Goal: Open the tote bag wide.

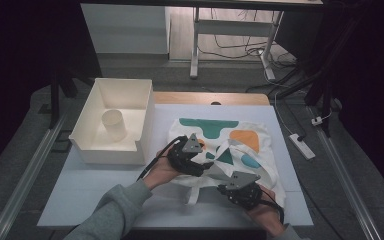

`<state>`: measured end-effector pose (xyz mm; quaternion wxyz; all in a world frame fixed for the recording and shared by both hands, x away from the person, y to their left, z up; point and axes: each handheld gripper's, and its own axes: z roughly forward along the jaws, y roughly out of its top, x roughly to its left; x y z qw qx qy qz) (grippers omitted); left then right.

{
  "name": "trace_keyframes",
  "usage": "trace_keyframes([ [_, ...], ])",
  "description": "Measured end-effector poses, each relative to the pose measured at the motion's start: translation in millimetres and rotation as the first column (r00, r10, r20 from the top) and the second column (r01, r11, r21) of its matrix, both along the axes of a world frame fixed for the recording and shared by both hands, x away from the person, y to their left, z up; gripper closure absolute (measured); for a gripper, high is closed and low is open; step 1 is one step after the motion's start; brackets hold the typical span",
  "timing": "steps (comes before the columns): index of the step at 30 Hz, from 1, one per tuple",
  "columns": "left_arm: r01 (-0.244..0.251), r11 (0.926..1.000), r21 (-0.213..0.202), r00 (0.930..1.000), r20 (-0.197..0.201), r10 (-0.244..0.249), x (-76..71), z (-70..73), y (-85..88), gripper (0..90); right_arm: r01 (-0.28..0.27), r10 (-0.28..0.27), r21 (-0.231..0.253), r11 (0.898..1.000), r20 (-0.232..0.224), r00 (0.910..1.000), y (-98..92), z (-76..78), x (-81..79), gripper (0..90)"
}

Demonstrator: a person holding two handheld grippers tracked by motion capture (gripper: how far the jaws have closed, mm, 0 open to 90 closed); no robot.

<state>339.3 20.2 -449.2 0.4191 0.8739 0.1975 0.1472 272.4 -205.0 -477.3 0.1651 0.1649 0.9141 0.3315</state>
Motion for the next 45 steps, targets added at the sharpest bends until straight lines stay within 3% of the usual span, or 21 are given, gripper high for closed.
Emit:
trace_keyframes([
  [3,0.04,0.9989,0.027,0.9991,0.013,-0.04,1.3,-2.4,-10.1,38.6,0.001,-0.001,0.004,1.0,0.001,1.0,-0.3,-0.2,0.6,89.2],
  [4,0.052,0.9981,0.035,0.9985,0.013,-0.052,1.8,-3.1,-12.7,44.7,-0.001,0.001,0.008,1.0,-0.002,1.0,-0.9,-0.4,1.4,89.2],
  [10,0.096,0.9936,0.06,0.9954,-0.013,-0.095,7.8,-7.7,-18.5,59.4,0.003,-0.003,0.019,1.0,-0.006,1.0,-2.0,0.2,2.2,89.2],
  [11,0.099,0.9931,0.064,0.9951,-0.015,-0.098,8.7,-8.5,-18.4,59.4,0.003,-0.003,0.019,1.0,-0.006,1.0,-2.0,0.2,2.2,89.2],
  [13,0.095,0.9917,0.087,0.9955,-0.008,-0.095,10.0,-9.6,-17.9,69.0,0.001,-0.001,0.014,1.0,-0.006,1.0,-1.7,-0.1,2.4,89.1],
  [16,0.101,0.9902,0.097,0.9949,-0.018,-0.099,11.6,-11.2,-16.9,76.5,0.001,0.0,0.017,1.0,-0.007,1.0,-1.3,-0.8,2.9,89.1],
  [21,0.08,0.9911,0.106,0.9968,0.0,-0.08,12.1,-10.8,-15.9,81.0,-0.003,0.004,0.016,1.0,-0.006,1.0,-0.9,-0.4,2.2,89.1],
  [26,0.011,0.9981,0.061,0.9999,0.012,-0.012,19.1,-6.8,-7.0,82.1,-0.034,0.034,0.027,0.999,-0.016,0.9993,1.5,2.3,-1.8,89.2],
  [31,-0.038,0.999,0.022,0.9993,0.008,0.038,26.3,-3.5,2.8,82.2,-0.1,0.101,0.029,0.995,-0.029,0.9945,9.0,5.7,-11.7,89.5],
  [32,-0.065,0.9979,-0.003,0.9979,0.006,0.065,29.8,-2.1,8.4,82.2,-0.111,0.112,0.028,0.993,-0.031,0.9932,9.8,5.8,-14.2,89.5],
  [33,-0.065,0.9979,-0.003,0.9979,0.006,0.065,29.8,-2.1,8.4,82.2,-0.12,0.121,0.027,0.992,-0.031,0.9922,10.3,5.6,-16.6,89.5],
  [35,-0.099,0.9934,-0.057,0.995,-0.015,0.099,34.6,0.4,17.4,82.2,-0.121,0.122,0.03,0.992,-0.036,0.9918,10.2,4.6,-21.5,89.5],
  [37,-0.119,0.9899,-0.076,0.9928,-0.021,0.118,36.5,2.0,21.8,82.2,-0.118,0.12,0.035,0.992,-0.045,0.9918,9.3,3.6,-25.9,89.6],
  [45,-0.14,0.9873,-0.075,0.9901,-0.017,0.139,37.8,2.3,24.8,82.1,-0.152,0.152,0.015,0.988,-0.071,0.9858,10.9,-1.1,-35.2,89.6],
])
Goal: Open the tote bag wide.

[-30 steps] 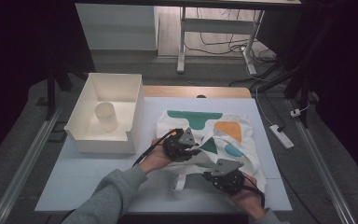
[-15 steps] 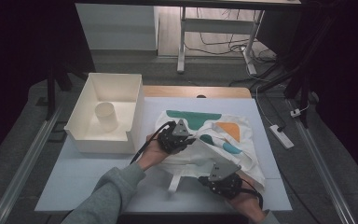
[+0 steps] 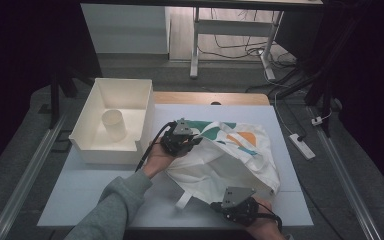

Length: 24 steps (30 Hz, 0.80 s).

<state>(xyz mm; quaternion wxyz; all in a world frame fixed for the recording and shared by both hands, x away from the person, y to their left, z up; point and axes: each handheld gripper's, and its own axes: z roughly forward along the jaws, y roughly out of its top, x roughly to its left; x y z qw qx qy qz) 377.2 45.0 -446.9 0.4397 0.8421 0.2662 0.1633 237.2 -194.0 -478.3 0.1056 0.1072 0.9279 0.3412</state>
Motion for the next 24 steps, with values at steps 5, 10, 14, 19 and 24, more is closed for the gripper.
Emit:
trace_keyframes([
  [5,-0.011,0.9999,-0.002,0.9999,-0.003,0.011,2.2,-0.7,4.2,82.1,-0.063,0.062,-0.007,0.998,-0.049,0.9969,-2.0,-0.8,-5.6,89.6],
  [10,-0.018,0.9998,-0.004,0.9994,-0.029,0.018,6.6,-5.0,6.9,82.0,-0.086,0.086,-0.004,0.996,-0.058,0.9947,-2.3,-1.4,-10.7,89.6],
  [14,-0.014,0.9999,0.003,0.9993,-0.036,0.014,7.1,-7.8,5.4,81.9,-0.072,0.073,0.011,0.997,-0.077,0.9944,-3.9,-4.7,-6.4,89.4],
  [19,-0.011,0.9997,0.02,0.9991,-0.04,0.012,7.2,-10.7,3.0,81.9,-0.068,0.068,-0.004,0.998,-0.069,0.9953,-1.9,-8.3,-6.1,89.1],
  [24,-0.006,0.9997,0.025,0.9989,-0.047,0.007,7.6,-12.5,2.3,81.8,-0.063,0.063,0.002,0.998,-0.076,0.9951,-2.8,-10.0,-4.5,88.6],
])
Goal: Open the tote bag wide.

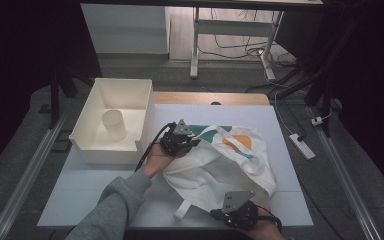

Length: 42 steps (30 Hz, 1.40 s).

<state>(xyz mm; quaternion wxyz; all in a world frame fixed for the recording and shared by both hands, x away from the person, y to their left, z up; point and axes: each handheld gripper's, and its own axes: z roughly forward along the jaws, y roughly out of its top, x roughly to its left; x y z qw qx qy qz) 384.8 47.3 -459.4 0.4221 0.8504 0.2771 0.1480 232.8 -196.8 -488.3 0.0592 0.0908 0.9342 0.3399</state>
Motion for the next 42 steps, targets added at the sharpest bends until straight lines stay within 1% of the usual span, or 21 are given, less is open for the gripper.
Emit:
trace_keyframes([
  [7,0.005,1.0,0.006,1.0,-0.003,-0.005,-0.2,-1.1,-0.8,81.7,-0.001,0.001,-0.001,1.0,-0.003,1.0,0.1,-1.1,0.9,87.0],
  [8,0.01,0.9999,0.008,0.9999,-0.004,-0.01,-0.6,-1.0,-1.2,81.6,0.005,-0.004,0.027,1.0,-0.007,1.0,-0.9,1.8,1.4,77.4],
  [9,0.01,0.9999,0.008,0.9999,-0.004,-0.01,-0.6,-1.0,-1.2,81.6,0.014,-0.014,0.054,0.998,-0.006,0.9999,-2.0,5.5,1.9,72.2],
  [11,0.012,0.9999,0.01,0.9999,-0.004,-0.012,-1.0,-0.8,-1.5,81.6,0.04,-0.041,0.114,0.993,0.009,0.9991,-4.7,17.2,3.1,65.7],
  [12,0.012,0.9999,0.01,0.9999,-0.004,-0.012,-1.0,-0.8,-1.5,81.6,0.04,-0.041,0.114,0.993,0.009,0.9991,-4.7,17.2,3.1,65.7],
  [13,0.012,0.9999,0.011,0.9999,-0.005,-0.012,-1.1,-0.9,-1.7,81.6,0.058,-0.067,0.165,0.985,0.048,0.9966,-7.5,29.6,4.7,60.1],
  [16,0.015,0.9998,0.014,0.9999,-0.005,-0.015,-1.7,-0.9,-2.2,81.5,0.115,-0.14,0.185,0.976,0.129,0.9818,-10.8,43.9,8.8,56.3],
  [17,0.015,0.9998,0.014,0.9999,-0.005,-0.015,-1.7,-0.9,-2.2,81.5,0.115,-0.14,0.185,0.976,0.129,0.9818,-10.8,43.9,8.8,56.3],
  [18,0.016,0.9998,0.013,0.9999,-0.005,-0.016,-2.0,-0.6,-2.2,81.5,0.162,-0.193,0.182,0.97,0.168,0.9668,-12.2,51.2,14.1,55.2],
  [21,0.018,0.9998,0.013,0.9998,-0.005,-0.018,-1.6,-0.8,-2.0,81.5,0.222,-0.258,0.192,0.956,0.19,0.9473,-13.5,62.7,25.4,54.8],
  [23,0.022,0.9997,0.012,0.9997,-0.009,-0.021,-1.2,-1.2,-1.8,81.5,0.232,-0.268,0.191,0.954,0.192,0.9442,-13.8,66.7,29.8,54.4],
  [25,0.024,0.9997,0.01,0.9996,-0.012,-0.023,-1.4,-1.4,-1.6,81.5,0.231,-0.27,0.192,0.954,0.209,0.94,-10.4,79.4,44.5,53.9],
  [26,0.026,0.9996,0.011,0.9996,-0.012,-0.026,-1.5,-1.4,-1.3,81.5,0.231,-0.27,0.192,0.954,0.209,0.94,-10.4,79.4,44.5,53.9],
  [28,0.029,0.9995,0.01,0.9995,-0.011,-0.029,-1.7,-1.3,-0.7,81.4,0.253,-0.288,0.18,0.951,0.205,0.9355,-3.2,91.1,62.0,53.6],
  [32,0.033,0.9994,0.008,0.9994,-0.011,-0.032,-1.7,-1.5,-0.3,81.4,0.293,-0.321,0.16,0.943,0.2,0.9255,3.6,98.7,85.1,52.9],
  [35,0.036,0.9993,0.011,0.9993,-0.011,-0.036,-2.4,-1.9,-0.4,81.4,0.294,-0.323,0.174,0.94,0.171,0.9309,4.2,98.1,94.0,52.9],
  [37,0.036,0.9993,0.01,0.9993,-0.013,-0.036,-3.0,-2.8,-0.5,81.4,0.33,-0.362,0.173,0.928,0.202,0.9102,3.1,94.2,99.6,52.0],
  [38,0.037,0.9992,0.011,0.9992,-0.014,-0.037,-3.1,-3.3,-0.7,81.4,0.338,-0.368,0.172,0.925,0.2,0.908,2.4,92.8,100.6,52.0],
  [39,0.042,0.999,0.016,0.999,-0.015,-0.042,-2.9,-3.7,-0.4,81.4,0.34,-0.366,0.153,0.928,0.196,0.9098,1.5,92.2,101.2,51.9],
  [41,0.041,0.9991,0.013,0.999,-0.018,-0.041,-2.7,-4.8,-0.4,81.4,0.367,-0.392,0.148,0.919,0.214,0.895,-3.9,92.5,100.2,52.5],
  [42,0.043,0.999,0.015,0.9989,-0.02,-0.042,-2.4,-5.0,-0.1,81.4,0.377,-0.402,0.152,0.914,0.209,0.8913,-7.4,92.8,100.4,52.7],
])
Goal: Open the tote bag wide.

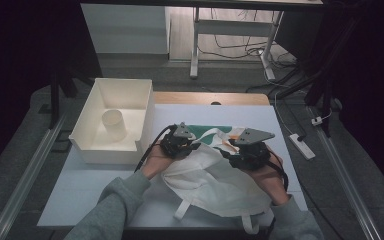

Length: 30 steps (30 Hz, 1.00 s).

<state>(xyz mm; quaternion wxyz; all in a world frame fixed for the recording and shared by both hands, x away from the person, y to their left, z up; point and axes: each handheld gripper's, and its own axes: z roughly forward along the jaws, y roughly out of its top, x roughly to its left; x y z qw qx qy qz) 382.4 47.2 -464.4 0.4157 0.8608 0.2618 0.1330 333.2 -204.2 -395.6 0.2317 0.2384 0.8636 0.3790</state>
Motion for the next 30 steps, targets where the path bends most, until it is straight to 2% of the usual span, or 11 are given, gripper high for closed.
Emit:
trace_keyframes([
  [3,-0.004,1.0,-0.004,1.0,-0.003,0.004,0.2,-0.3,0.0,81.4,0.014,-0.013,0.006,1.0,-0.008,0.9999,-7.6,0.0,1.2,52.9],
  [7,-0.007,1.0,-0.004,1.0,0.005,0.007,-1.5,0.2,-0.2,81.4,0.036,-0.036,0.007,0.999,-0.046,0.9983,-21.1,-4.9,6.4,52.9],
  [15,-0.001,1.0,-0.004,1.0,-0.001,0.001,-0.7,-0.6,1.0,81.3,0.059,-0.061,-0.024,0.998,-0.09,0.9941,-26.2,-16.3,14.0,58.0],
  [16,-0.001,1.0,-0.003,1.0,-0.001,0.001,-0.7,-0.6,1.0,81.3,0.054,-0.056,-0.022,0.998,-0.102,0.9933,-26.4,-17.5,14.7,58.6],
  [19,-0.001,1.0,-0.001,1.0,0.0,0.001,-0.7,-0.4,1.4,81.3,0.047,-0.048,-0.012,0.999,-0.089,0.9949,-25.6,-14.8,11.4,59.3],
  [21,-0.004,1.0,-0.004,1.0,-0.001,0.004,-0.7,-0.8,1.1,81.3,0.019,-0.018,0.016,1.0,-0.087,0.9961,-24.5,-8.7,6.1,58.8],
  [24,-0.004,1.0,-0.004,1.0,0.0,0.004,-1.0,-0.8,0.8,81.3,0.003,-0.002,0.018,1.0,-0.094,0.9956,-21.4,-7.8,2.4,57.9],
  [27,0.0,1.0,-0.004,1.0,0.0,0.0,-1.1,-0.7,1.1,81.3,-0.029,0.026,-0.023,0.999,-0.123,0.992,-13.2,-16.1,-0.1,58.5],
  [28,0.0,1.0,-0.004,1.0,0.0,0.0,-1.1,-0.7,1.1,81.2,-0.029,0.026,-0.023,0.999,-0.123,0.992,-13.2,-16.1,-0.1,58.5],
  [29,0.0,1.0,-0.002,1.0,0.001,0.0,-1.2,-0.7,1.1,81.2,-0.031,0.024,-0.053,0.998,-0.132,0.991,-10.4,-21.4,0.7,67.7],
  [30,0.001,1.0,-0.003,1.0,0.001,-0.001,-1.3,-0.7,1.0,81.2,-0.031,0.024,-0.053,0.998,-0.132,0.991,-10.4,-21.4,0.7,67.7],
])
